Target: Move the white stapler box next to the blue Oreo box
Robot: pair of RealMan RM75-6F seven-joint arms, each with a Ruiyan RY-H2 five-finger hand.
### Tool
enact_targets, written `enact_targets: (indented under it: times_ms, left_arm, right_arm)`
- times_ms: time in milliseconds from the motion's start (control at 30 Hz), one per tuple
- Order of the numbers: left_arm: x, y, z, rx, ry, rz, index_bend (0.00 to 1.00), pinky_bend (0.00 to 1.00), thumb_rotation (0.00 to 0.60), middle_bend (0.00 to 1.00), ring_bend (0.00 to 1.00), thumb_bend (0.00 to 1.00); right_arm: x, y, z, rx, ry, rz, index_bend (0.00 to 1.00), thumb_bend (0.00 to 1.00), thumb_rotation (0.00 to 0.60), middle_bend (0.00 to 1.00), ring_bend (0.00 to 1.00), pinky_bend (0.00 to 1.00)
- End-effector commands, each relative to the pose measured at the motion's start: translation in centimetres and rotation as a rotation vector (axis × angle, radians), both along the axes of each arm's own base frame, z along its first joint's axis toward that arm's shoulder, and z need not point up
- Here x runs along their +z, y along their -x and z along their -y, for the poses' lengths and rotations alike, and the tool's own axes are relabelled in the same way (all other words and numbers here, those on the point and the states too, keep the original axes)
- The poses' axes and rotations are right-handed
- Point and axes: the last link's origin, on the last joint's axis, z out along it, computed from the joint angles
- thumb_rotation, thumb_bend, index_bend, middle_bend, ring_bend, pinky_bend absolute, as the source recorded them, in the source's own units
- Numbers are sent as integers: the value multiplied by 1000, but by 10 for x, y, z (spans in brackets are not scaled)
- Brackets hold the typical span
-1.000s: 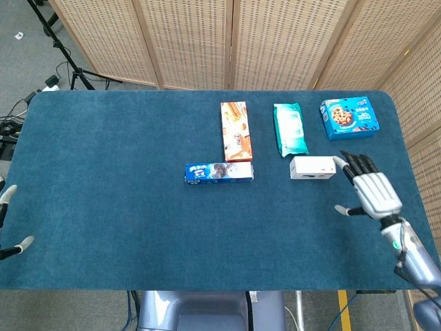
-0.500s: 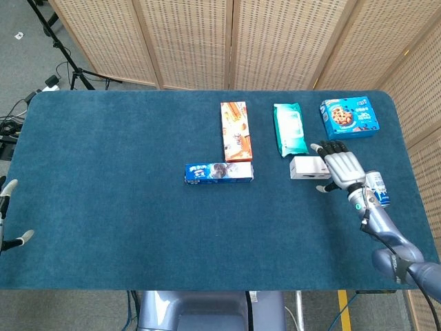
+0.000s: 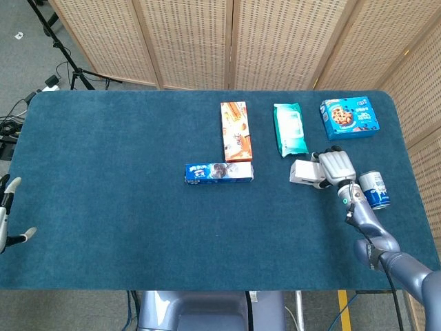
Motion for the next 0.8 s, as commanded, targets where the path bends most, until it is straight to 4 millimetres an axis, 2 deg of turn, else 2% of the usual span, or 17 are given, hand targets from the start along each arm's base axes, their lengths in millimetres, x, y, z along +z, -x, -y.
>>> enact_targets:
  times_ms: [33, 167, 233, 300, 433, 467, 667, 800]
  left_arm:
    - [0, 0, 0, 2, 1, 1, 0, 0, 600, 0, 0, 0]
    - [0, 0, 0, 2, 3, 3, 0, 0, 600, 0, 0, 0]
    - [0, 0, 1, -1, 4, 6, 0, 0, 600, 0, 0, 0]
    - [2, -2, 3, -15, 4, 17, 0, 0, 600, 0, 0, 0]
    - [4, -5, 9, -42, 6, 29, 0, 0, 600, 0, 0, 0]
    - [5, -6, 11, -53, 7, 34, 0, 0, 600, 0, 0, 0]
    - [11, -9, 20, -90, 4, 58, 0, 0, 600, 0, 0, 0]
    - [13, -10, 23, -102, 5, 66, 0, 0, 600, 0, 0, 0]
  right_arm:
    - [-5, -2, 0, 42, 24, 24, 509, 240, 600, 571, 413, 234]
    - [2, -6, -5, 102, 39, 49, 509, 260, 600, 571, 414, 256]
    - [14, -12, -13, 156, 48, 67, 509, 260, 600, 571, 415, 261]
    - [32, -22, -35, 233, 46, 89, 509, 267, 600, 572, 415, 270]
    - [47, -36, -77, 301, -7, 48, 509, 311, 600, 573, 423, 283]
    - [48, -39, -92, 323, -26, 26, 509, 311, 600, 573, 423, 284]
    - [38, -44, -138, 334, -110, -21, 509, 313, 600, 573, 423, 289]
    - [26, -42, -152, 298, -133, -27, 509, 331, 600, 573, 425, 294]
